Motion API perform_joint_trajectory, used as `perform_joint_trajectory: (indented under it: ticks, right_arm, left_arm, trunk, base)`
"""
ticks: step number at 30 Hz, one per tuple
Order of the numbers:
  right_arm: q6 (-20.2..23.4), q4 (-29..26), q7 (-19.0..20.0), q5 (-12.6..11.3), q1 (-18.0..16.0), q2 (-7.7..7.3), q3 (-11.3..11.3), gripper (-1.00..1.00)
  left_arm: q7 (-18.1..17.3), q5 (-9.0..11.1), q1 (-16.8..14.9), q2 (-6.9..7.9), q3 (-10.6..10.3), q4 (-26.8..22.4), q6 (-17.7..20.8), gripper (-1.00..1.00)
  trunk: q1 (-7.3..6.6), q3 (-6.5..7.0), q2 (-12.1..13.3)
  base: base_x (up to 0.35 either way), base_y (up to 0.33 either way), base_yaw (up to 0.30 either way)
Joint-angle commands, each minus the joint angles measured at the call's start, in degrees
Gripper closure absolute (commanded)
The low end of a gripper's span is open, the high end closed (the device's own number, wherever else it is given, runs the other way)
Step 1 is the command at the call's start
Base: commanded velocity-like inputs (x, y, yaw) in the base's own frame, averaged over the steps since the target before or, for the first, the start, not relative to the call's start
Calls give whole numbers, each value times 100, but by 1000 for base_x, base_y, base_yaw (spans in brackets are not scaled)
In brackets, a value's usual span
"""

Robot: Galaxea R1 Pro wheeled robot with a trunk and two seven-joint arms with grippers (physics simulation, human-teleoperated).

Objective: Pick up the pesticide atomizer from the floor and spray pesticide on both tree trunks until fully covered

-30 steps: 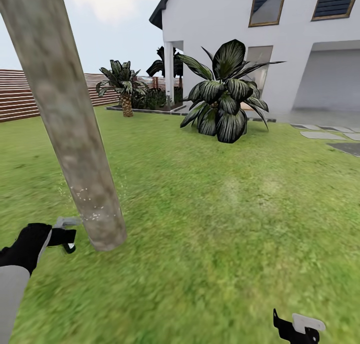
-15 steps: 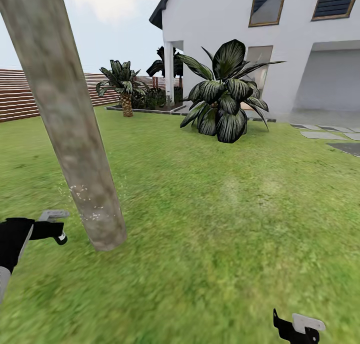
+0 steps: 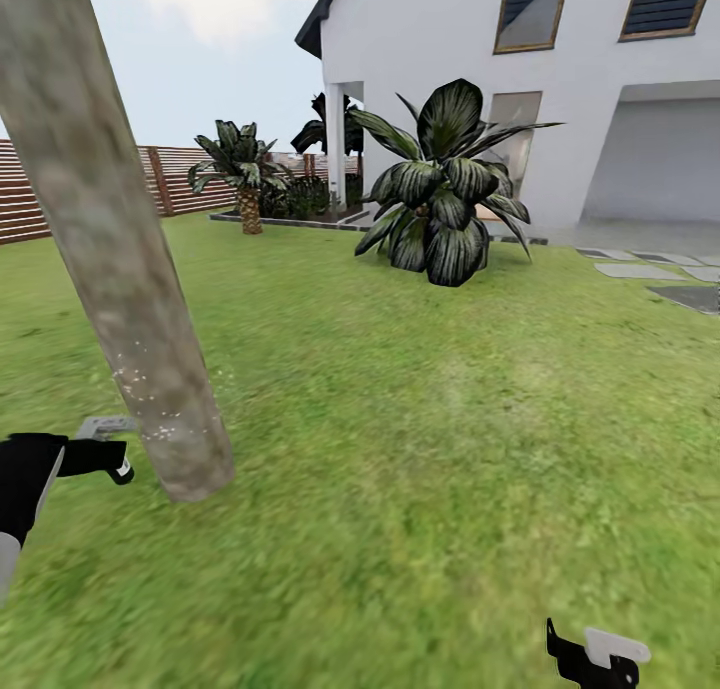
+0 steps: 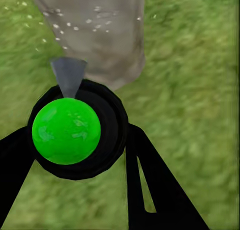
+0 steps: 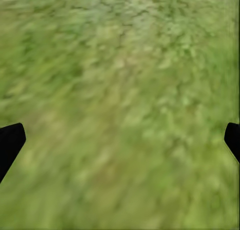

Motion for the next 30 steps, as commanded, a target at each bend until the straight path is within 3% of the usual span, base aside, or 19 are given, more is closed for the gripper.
perform_joint_trajectory:
  ticks: [1, 21, 30]
  right_arm:
    - [-17, 12, -42, 61, -6, -1, -19, -100]
    - [-17, 12, -42, 61, -6, -1, -19, -100]
    - [-17, 12, -42, 61, -6, -1, -19, -100]
  left_arm:
    - [-57, -59, -5, -3, 20, -8, 20, 100]
    - [-45, -76, -5, -3, 21, -17, 33, 100]
    - [-22, -76, -5, -3, 5, -17, 37, 100]
  trunk:
    - [-1, -5, -3]
    - [-1, -5, -3]
    - [-1, -5, -3]
  base:
    - [0, -271, 0]
    - [19, -270, 36]
    - [190, -230, 234]
